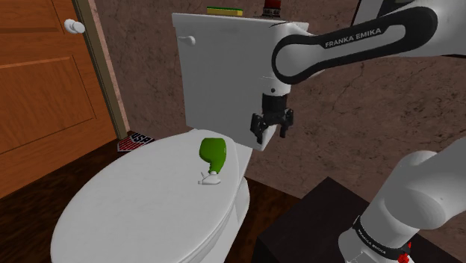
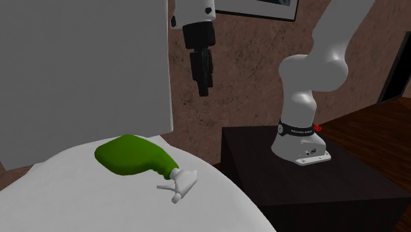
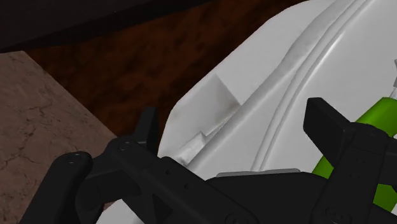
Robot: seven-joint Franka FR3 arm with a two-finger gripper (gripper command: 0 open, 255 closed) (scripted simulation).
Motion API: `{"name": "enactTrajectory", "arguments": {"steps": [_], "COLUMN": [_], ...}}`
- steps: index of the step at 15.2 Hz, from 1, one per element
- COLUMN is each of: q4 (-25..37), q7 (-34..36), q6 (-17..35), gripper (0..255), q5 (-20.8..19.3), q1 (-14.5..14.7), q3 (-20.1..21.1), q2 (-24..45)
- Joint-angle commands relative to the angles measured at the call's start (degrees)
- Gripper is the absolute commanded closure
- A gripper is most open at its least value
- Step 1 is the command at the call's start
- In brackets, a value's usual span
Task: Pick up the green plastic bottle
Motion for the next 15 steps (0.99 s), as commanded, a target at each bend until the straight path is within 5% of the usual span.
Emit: {"name": "enactTrajectory", "arguments": {"steps": [1,15], "q4": [2.1,19.0], "q7": [2.6,19.2], "q6": [2.3,14.5], "gripper": [0,0], "q5": [0.7,-2.1], "q1": [0.3,3.1], "q3": [1.5,7.7], "q2": [4.0,31.6]}}
